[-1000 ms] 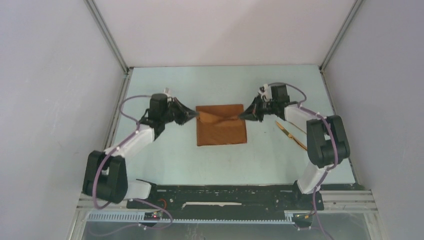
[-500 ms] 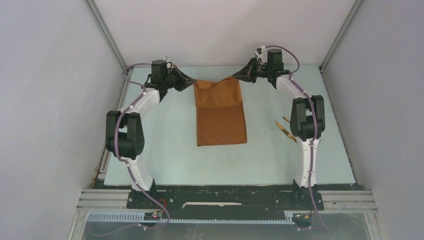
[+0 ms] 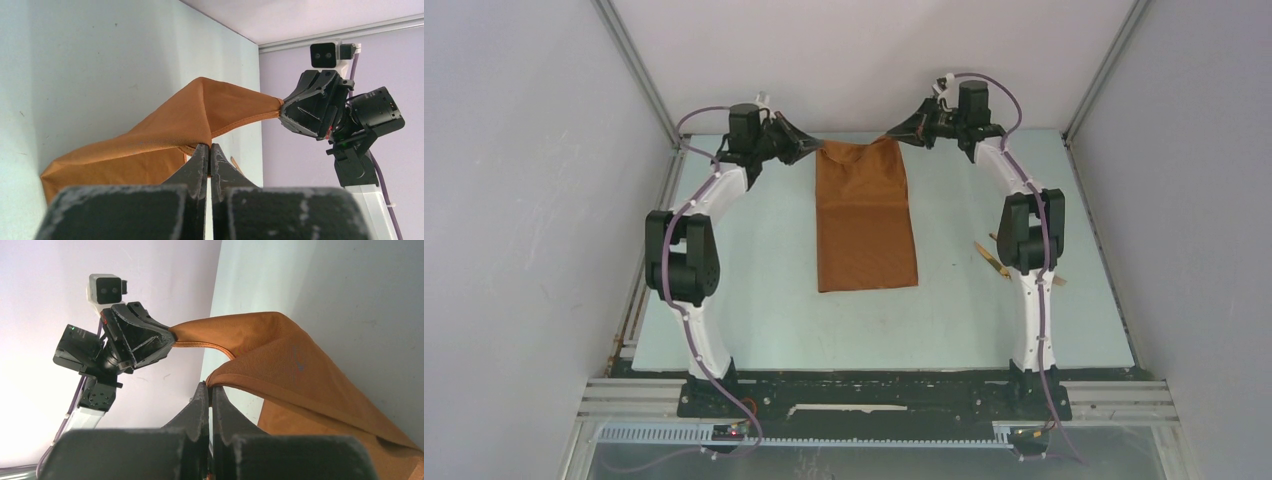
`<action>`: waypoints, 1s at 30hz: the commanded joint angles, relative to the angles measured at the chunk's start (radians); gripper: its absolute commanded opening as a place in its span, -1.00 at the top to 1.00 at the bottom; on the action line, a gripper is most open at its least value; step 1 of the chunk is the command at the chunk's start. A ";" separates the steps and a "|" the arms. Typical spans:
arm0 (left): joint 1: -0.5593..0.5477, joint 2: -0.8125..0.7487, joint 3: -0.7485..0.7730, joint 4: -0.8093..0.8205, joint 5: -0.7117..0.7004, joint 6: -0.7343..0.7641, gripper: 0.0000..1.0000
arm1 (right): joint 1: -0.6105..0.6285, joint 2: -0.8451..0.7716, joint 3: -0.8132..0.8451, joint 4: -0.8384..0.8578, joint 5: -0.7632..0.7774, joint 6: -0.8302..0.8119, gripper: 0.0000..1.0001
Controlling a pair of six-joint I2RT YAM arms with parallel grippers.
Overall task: Fold the napkin into a case and place the utensils inside
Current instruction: Smooth out the square-folded napkin at the center of the board.
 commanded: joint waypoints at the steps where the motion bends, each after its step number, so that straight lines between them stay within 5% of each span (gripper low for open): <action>1: 0.013 -0.010 0.055 0.015 0.041 0.042 1.00 | -0.007 0.010 0.052 -0.042 -0.037 -0.008 1.00; 6: 0.008 -0.062 -0.031 0.011 0.066 0.018 1.00 | -0.007 -0.065 -0.066 -0.109 -0.056 -0.017 1.00; 17: -0.016 -0.312 -0.461 -0.077 0.114 0.050 1.00 | -0.005 -0.351 -0.667 -0.088 -0.091 -0.117 1.00; 30: -0.094 -0.447 -0.829 -0.050 0.052 0.072 1.00 | 0.023 -0.397 -0.922 -0.157 -0.044 -0.285 1.00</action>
